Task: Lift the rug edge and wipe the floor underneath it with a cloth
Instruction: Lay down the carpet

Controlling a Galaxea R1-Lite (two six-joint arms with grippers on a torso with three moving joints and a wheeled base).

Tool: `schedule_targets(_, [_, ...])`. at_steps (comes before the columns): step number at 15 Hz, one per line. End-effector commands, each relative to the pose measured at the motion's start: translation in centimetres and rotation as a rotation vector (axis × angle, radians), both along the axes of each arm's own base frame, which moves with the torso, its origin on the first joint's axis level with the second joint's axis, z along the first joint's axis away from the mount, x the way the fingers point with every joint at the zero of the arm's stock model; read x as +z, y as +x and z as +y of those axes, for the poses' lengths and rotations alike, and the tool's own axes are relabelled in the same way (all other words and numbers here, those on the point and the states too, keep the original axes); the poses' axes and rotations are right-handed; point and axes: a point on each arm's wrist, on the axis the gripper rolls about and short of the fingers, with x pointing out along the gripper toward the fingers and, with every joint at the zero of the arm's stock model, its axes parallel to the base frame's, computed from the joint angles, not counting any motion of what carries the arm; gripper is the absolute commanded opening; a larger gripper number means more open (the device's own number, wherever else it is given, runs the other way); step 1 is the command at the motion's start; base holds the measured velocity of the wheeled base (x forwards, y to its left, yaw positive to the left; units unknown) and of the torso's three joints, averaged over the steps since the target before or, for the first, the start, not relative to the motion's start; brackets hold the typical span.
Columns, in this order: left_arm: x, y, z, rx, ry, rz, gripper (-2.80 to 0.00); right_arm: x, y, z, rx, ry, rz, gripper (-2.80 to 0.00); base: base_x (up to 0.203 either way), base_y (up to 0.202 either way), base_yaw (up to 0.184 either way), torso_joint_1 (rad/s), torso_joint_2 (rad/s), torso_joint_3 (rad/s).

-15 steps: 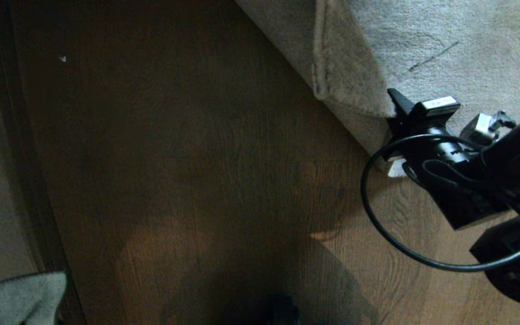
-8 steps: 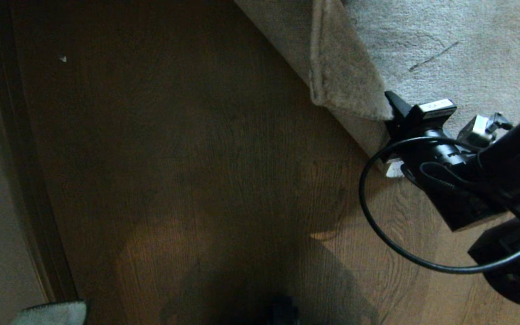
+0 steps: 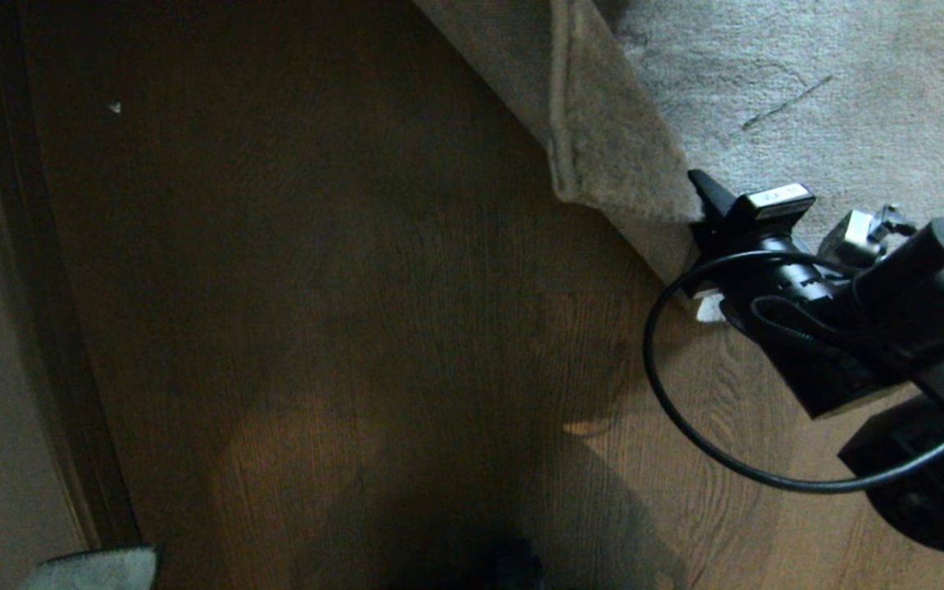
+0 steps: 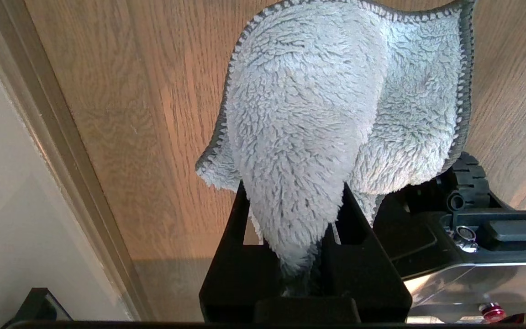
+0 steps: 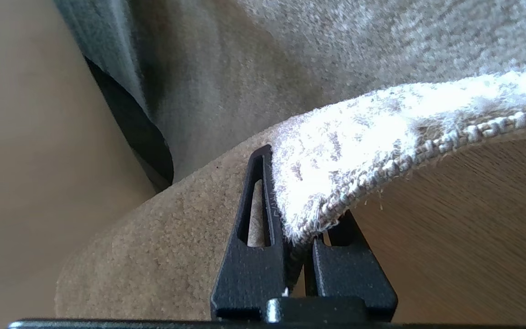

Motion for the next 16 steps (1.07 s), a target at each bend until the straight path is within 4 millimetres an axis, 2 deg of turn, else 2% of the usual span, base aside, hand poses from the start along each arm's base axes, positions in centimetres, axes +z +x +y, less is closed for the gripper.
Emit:
schedule_targets(1, [0.01,0.03,0.00,0.001,0.000,0.003,-2.80,0.18,0.08,0.15,0.005,0.027,-0.034,-2.80,0.000,0.000,0.000,0.000,0.00,0.000])
schedule_targets(3, [0.01,0.01,0.00,0.039,-0.001,0.001,-2.80,0.15,0.29,0.26,0.005,0.028,-0.034,-2.80,0.000,0.000,0.000,0.000,0.00,0.000])
schedule_targets(6, [-0.02,-0.09,-0.01,0.183,-0.004,-0.009,-2.80,0.41,0.49,0.37,0.005,0.034,-0.045,-2.80,0.000,0.000,0.000,0.000,0.00,0.000])
schedule_targets(16, [-0.03,-0.08,-0.02,0.254,-0.005,-0.008,-2.80,0.90,0.34,0.35,0.010,0.046,-0.060,-2.80,0.000,0.000,0.000,0.000,0.00,0.000])
